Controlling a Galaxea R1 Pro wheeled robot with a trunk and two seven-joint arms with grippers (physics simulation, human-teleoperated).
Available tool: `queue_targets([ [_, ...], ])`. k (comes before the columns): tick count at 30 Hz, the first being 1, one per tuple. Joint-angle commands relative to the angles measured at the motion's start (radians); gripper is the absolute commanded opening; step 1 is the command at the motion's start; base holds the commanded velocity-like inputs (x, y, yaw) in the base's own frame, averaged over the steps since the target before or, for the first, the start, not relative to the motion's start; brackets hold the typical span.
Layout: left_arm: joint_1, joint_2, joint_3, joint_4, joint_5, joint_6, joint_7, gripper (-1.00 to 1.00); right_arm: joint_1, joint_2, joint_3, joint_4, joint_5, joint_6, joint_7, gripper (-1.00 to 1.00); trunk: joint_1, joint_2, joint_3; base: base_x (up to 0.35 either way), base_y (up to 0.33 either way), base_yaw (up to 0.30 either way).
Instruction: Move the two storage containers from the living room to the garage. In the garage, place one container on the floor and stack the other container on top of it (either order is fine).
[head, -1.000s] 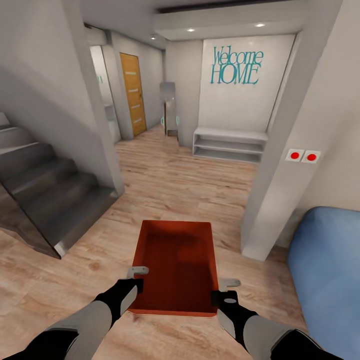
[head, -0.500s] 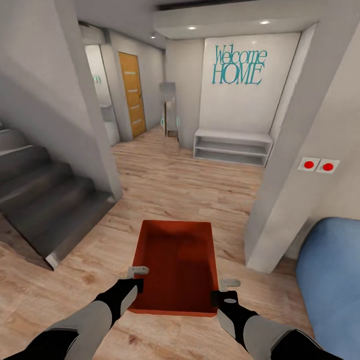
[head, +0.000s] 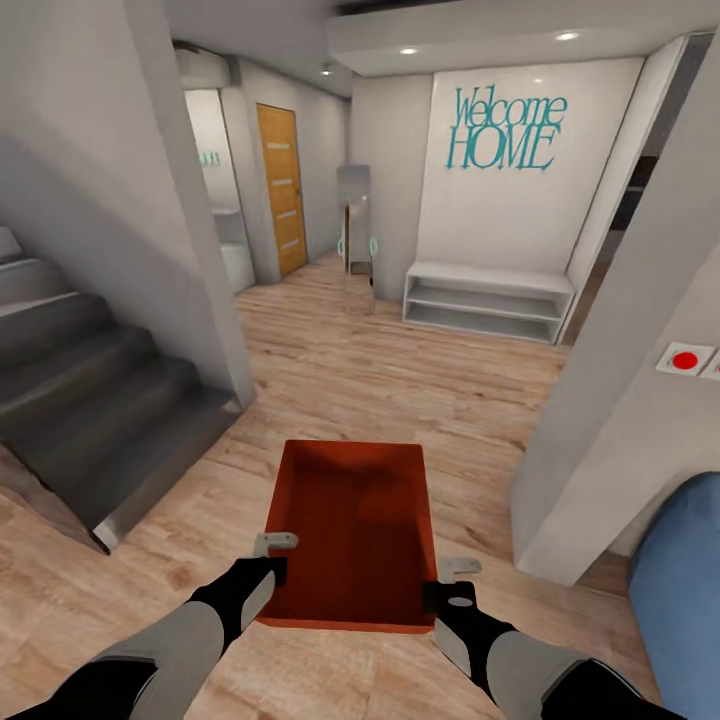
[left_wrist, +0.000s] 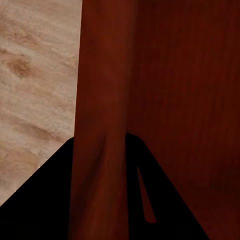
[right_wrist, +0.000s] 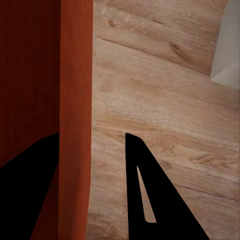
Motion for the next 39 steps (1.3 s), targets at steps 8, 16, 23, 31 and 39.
queue_targets([
  [8, 0.0, 0.001, -0.004, 0.002, 0.007, 0.008, 0.006, -1.0, -0.001, 0.001, -0.005, -0.012, 0.003, -0.008, -0.003, -1.0, 0.001, -0.002, -0.002, 0.323, 0.0, 0.0],
  [16, 0.0, 0.0, -0.004, 0.002, 0.007, 0.008, 0.006, -1.0, -0.001, 0.001, -0.005, -0.012, 0.003, -0.008, -0.003, -1.0, 0.001, -0.002, -0.002, 0.323, 0.0, 0.0],
  [23, 0.0, 0.0, -0.004, 0.002, 0.007, 0.008, 0.006, -1.0, -0.001, 0.001, -0.005, -0.012, 0.003, -0.009, -0.003, -1.0, 0.001, -0.002, -0.002, 0.323, 0.0, 0.0],
  [31, 0.0, 0.0, -0.004, 0.001, 0.007, 0.008, 0.006, -1.0, -0.001, 0.001, -0.005, -0.012, 0.003, -0.008, -0.003, -1.0, 0.001, -0.002, -0.002, 0.323, 0.0, 0.0],
  [39, 0.0, 0.001, -0.004, 0.001, 0.007, 0.007, 0.006, -1.0, -0.001, 0.001, -0.005, -0.012, 0.003, -0.008, -0.003, -1.0, 0.001, -0.002, -0.002, 0.323, 0.0, 0.0],
])
